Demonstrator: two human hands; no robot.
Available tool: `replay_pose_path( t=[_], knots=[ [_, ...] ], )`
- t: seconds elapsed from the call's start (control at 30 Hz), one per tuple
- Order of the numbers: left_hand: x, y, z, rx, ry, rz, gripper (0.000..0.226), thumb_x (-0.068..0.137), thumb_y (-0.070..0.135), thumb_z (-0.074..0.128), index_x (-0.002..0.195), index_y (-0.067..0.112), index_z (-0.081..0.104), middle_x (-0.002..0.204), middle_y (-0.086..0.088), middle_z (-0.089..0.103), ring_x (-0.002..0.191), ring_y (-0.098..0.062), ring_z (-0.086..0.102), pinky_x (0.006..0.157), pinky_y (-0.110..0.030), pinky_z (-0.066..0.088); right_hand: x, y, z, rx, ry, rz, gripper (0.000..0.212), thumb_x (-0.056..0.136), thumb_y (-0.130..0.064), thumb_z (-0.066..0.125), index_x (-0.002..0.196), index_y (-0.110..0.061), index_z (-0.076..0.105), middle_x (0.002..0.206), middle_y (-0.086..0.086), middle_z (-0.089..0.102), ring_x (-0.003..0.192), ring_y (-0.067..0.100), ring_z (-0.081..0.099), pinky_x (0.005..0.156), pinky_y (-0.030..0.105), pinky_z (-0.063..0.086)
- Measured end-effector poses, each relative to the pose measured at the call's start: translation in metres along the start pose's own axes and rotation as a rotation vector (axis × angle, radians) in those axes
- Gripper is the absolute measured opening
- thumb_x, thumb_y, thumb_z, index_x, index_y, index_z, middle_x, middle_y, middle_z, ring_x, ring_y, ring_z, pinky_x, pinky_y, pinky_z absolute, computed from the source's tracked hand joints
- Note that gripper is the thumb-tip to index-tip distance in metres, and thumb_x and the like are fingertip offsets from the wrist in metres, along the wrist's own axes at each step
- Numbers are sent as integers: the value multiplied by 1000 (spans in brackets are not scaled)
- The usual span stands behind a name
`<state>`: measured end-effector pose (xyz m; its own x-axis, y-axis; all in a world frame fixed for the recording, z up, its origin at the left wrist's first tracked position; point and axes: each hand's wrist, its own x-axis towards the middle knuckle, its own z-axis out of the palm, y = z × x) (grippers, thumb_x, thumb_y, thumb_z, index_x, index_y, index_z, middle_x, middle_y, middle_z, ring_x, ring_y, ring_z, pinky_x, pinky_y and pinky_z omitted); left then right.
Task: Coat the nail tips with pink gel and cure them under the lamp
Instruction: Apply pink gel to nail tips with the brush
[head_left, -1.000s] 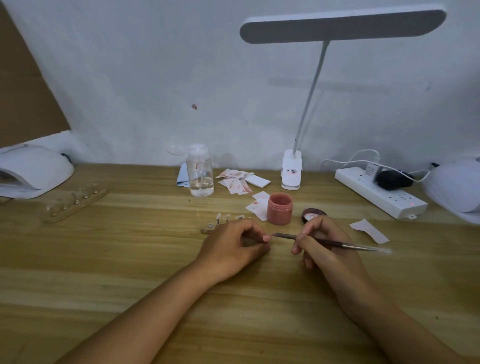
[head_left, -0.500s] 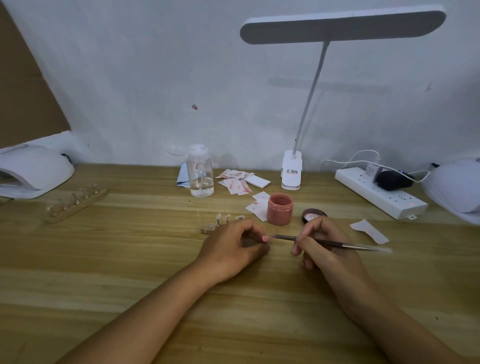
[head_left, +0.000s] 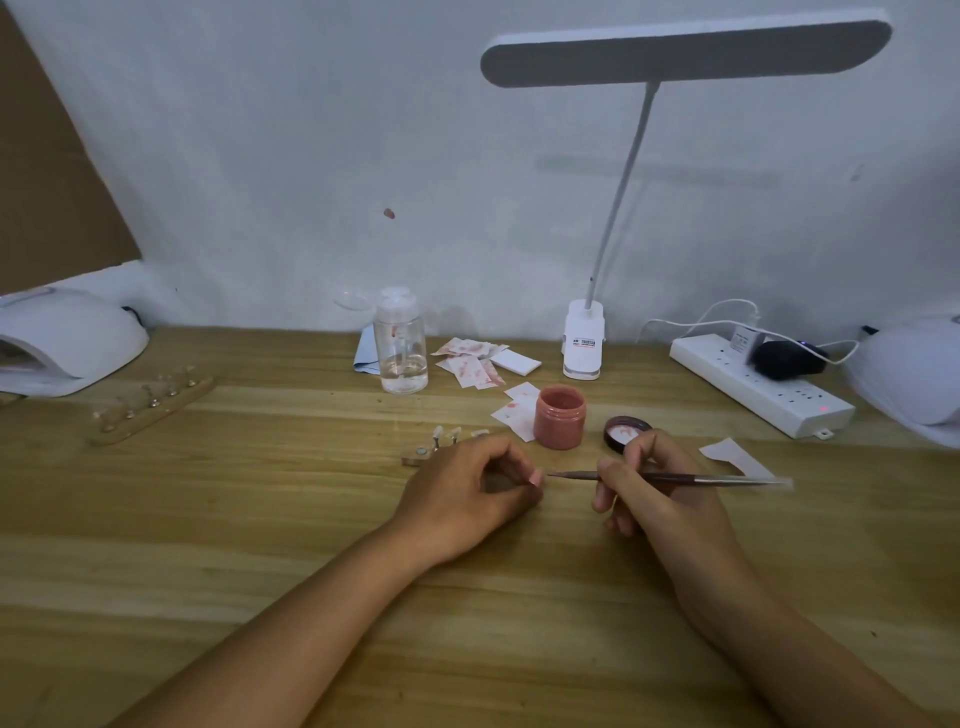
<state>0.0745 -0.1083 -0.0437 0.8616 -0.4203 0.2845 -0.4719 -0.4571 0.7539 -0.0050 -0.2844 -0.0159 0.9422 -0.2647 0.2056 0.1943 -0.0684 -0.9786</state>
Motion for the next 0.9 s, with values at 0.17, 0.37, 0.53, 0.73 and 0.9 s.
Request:
replay_pose_path(
  t=[0.17,0.37,0.53,0.73,0.9],
  knots=[
    [0,1,-1,-3,-13,14,11,82,34,77,81,32,65,84,19,69,66,10,53,61,-24,34,0,1,2,14,-5,-13,29,92,0,58,77,8,35,55,16,52,44,12,44,44,18,39],
    [0,1,0,4,-9,15,13,82,34,76,81,38,64,82,22,67,66,11,53,61,-25,33,1,2,-1,2,-6,-57,31,93,-2,57,73,9,36,54,15,56,45,12,45,46,19,41],
    [0,0,0,35,-5,28,12,82,35,75,82,37,64,83,24,67,62,13,51,57,-23,31,1,3,-1,4,-25,-56,29,93,-4,58,74,8,39,55,12,60,44,11,47,46,19,43],
    [1,-1,0,50,4,28,14,83,36,75,78,39,62,83,26,65,61,14,50,56,-22,30,1,4,-1,-1,-47,-49,29,93,-7,59,78,9,42,59,10,65,45,10,48,47,19,44],
    [0,-1,0,39,6,35,10,84,35,75,81,34,64,83,25,66,61,14,50,57,-22,30,2,4,-1,-18,-44,-46,28,93,-9,60,78,9,43,60,10,66,45,9,48,47,18,44]
  ],
)
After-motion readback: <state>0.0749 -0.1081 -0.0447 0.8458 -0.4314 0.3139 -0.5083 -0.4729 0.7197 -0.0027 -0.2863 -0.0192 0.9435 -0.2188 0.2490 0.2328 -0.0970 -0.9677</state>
